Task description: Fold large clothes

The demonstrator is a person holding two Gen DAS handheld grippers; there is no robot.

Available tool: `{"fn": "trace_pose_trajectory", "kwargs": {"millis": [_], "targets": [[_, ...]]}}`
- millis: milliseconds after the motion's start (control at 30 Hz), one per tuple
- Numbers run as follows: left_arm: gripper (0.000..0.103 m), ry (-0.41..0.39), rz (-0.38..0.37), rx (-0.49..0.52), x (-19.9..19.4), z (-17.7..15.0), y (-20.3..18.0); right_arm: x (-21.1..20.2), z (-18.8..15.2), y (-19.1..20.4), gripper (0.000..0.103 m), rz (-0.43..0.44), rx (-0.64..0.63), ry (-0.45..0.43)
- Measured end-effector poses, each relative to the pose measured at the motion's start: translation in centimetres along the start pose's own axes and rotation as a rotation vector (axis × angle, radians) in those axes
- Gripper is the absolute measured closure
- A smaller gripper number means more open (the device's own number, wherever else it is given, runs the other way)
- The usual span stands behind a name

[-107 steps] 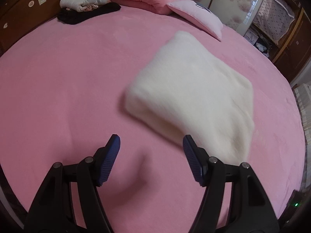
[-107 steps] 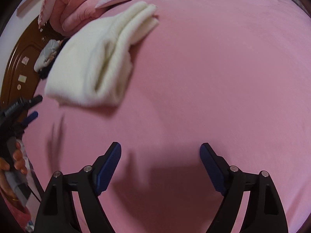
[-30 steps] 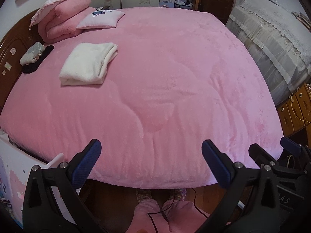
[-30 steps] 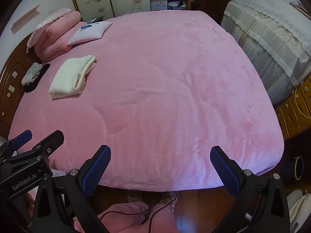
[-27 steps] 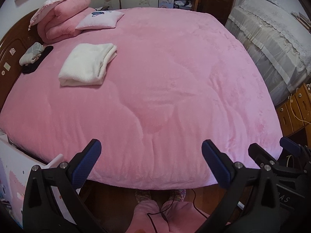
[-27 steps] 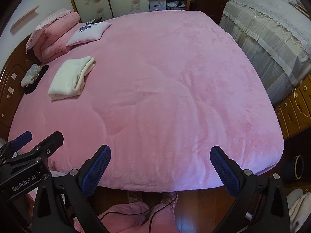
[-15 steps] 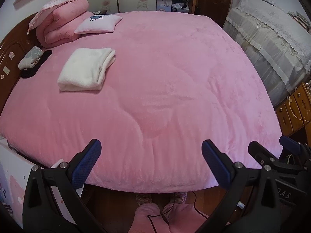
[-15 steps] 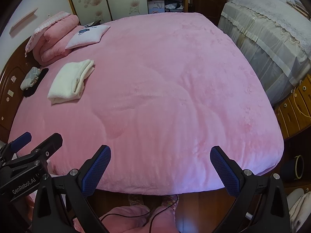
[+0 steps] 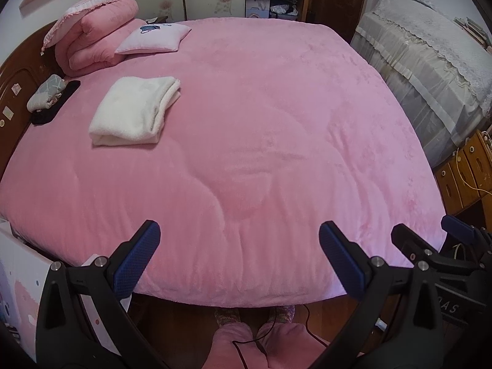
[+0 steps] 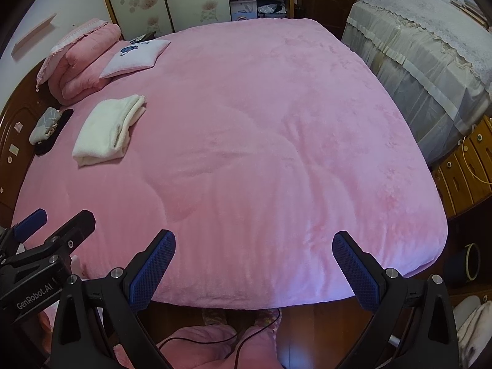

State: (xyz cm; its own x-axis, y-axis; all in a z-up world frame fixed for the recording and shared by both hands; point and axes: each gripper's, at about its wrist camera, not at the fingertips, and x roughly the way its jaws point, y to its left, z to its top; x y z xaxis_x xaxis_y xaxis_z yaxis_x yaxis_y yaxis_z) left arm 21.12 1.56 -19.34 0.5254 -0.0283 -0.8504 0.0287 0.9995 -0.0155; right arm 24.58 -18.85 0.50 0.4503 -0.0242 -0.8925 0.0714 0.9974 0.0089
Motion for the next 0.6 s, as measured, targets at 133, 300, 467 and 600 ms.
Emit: {"fn": "trace_pose_trajectory", "kwargs": {"millis": [133,300,467,600], "targets": [[0.001,0.001,0.002,0.002,0.03,0.14,-0.02,0.05,0.06,0.04,0.0,-0.003,0.002,0.003],[0.001,0.006,0.003,0.005,0.25,0.38,0.22,0.27,0.28,-0.12,0.0,-0.006,0.006,0.013],[0.001,0.007,0.005,0.01,0.37,0.39,0.29,0.34,0.42,-0.08,0.0,-0.01,0.005,0.015],[0.001,0.009,0.007,0.016,0.62,0.36,0.48,0.33,0.48,0.01,0.0,-0.014,0.005,0.019]]}}
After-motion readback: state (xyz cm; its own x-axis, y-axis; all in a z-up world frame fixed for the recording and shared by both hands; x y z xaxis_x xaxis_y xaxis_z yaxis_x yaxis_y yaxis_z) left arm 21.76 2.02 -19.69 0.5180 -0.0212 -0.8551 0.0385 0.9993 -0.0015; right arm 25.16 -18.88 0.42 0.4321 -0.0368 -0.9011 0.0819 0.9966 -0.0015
